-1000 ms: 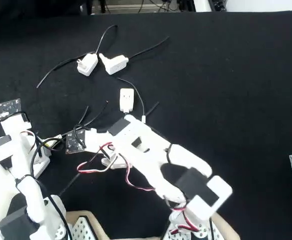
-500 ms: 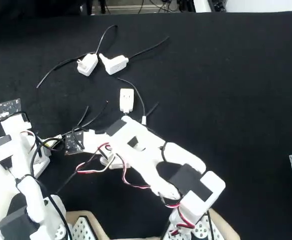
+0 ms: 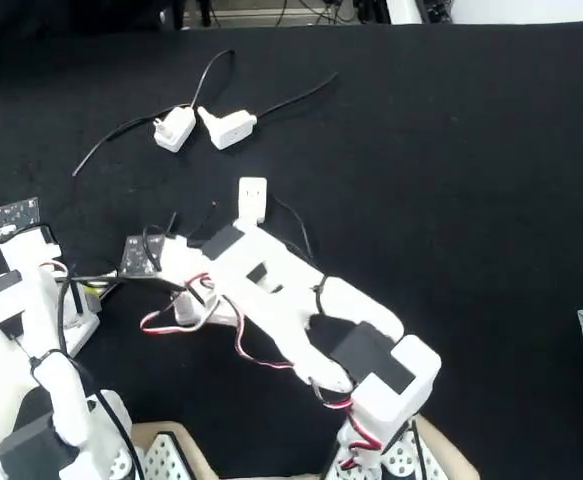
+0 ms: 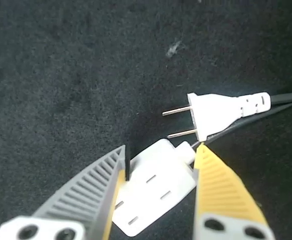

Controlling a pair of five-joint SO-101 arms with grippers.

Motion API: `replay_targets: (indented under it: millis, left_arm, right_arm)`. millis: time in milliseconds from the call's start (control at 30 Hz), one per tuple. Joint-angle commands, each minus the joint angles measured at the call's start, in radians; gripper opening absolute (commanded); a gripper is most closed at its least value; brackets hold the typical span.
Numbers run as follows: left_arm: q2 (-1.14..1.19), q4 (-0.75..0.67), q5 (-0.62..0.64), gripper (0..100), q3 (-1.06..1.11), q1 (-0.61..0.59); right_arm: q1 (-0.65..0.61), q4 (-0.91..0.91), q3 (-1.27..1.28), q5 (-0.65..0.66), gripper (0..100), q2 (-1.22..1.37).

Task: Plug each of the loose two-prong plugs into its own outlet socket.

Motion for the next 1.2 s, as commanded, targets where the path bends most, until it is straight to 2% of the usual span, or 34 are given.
replay_targets:
  millis: [0,367,633,867,1167]
  left_arm:
    - [-0.023,-0.011,-0.005,22,0.002,-0.01]
    - [-0.023,-0.011,-0.005,22,0.002,-0.01]
    - [-0.023,-0.011,-0.005,22,0.002,-0.01]
    - [-0.023,-0.011,-0.005,22,0.002,-0.01]
    - [-0.023,-0.011,-0.005,22,0.002,-0.01]
  right_arm:
    - [0.092,0.043,-0.14,-0.061,1.2,-0.013]
    - [0.316,0.046,-0.305,-0.13,1.2,-0.013]
    - [0.486,0.023,-0.41,-0.123,1.2,0.007]
    - [0.569,-0.052,-0.512,-0.124,1.1,0.134]
    - [0.651,-0.089,-0.773,-0.13,1.1,0.409]
